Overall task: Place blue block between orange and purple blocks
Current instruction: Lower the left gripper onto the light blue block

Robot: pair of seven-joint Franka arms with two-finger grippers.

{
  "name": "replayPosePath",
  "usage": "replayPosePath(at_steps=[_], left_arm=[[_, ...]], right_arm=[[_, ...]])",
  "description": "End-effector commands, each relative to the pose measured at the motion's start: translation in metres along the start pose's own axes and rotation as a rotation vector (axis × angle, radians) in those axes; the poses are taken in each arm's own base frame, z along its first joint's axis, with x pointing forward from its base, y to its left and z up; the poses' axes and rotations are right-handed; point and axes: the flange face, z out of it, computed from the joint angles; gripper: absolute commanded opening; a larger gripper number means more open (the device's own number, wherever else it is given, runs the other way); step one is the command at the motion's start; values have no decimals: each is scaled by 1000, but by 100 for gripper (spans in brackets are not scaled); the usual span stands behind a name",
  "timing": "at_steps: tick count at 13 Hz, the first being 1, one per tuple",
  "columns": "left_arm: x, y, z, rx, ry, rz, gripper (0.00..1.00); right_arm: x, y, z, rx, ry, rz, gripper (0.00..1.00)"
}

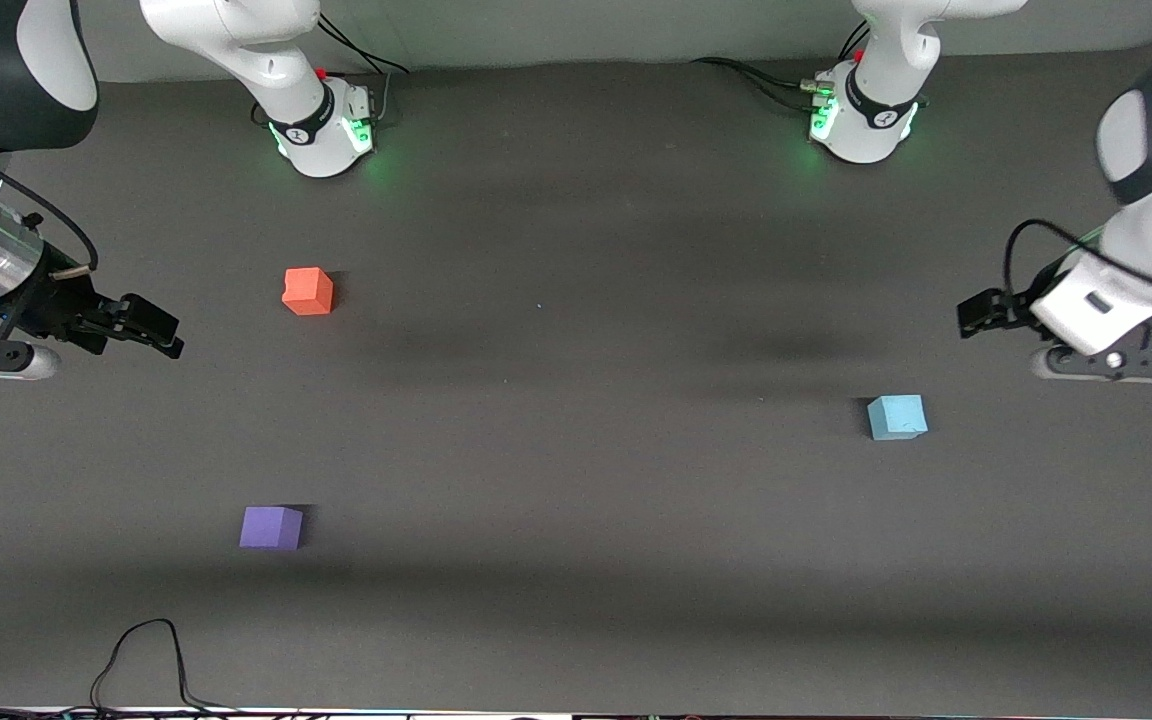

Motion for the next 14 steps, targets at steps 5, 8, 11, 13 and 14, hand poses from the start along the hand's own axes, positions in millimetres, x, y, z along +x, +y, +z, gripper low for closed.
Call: replayPosePath(at_steps=[5,8,11,13,14], left_arm=[[12,9,124,-5,34,6,100],[26,2,174,-5,48,-7,100],[33,1,226,-3,48,-9,100],[34,2,248,-4,48,-12,100],[34,2,253,-4,41,-10,100]], right_arm=[[-5,2,2,23,-2,-2,100],[-6,2,2,23,-4,-5,100],[-7,4,3,23,-6,-8,100],[-7,4,4,21,-5,-8,100],[-6,5,4,21,-5,-7,100]])
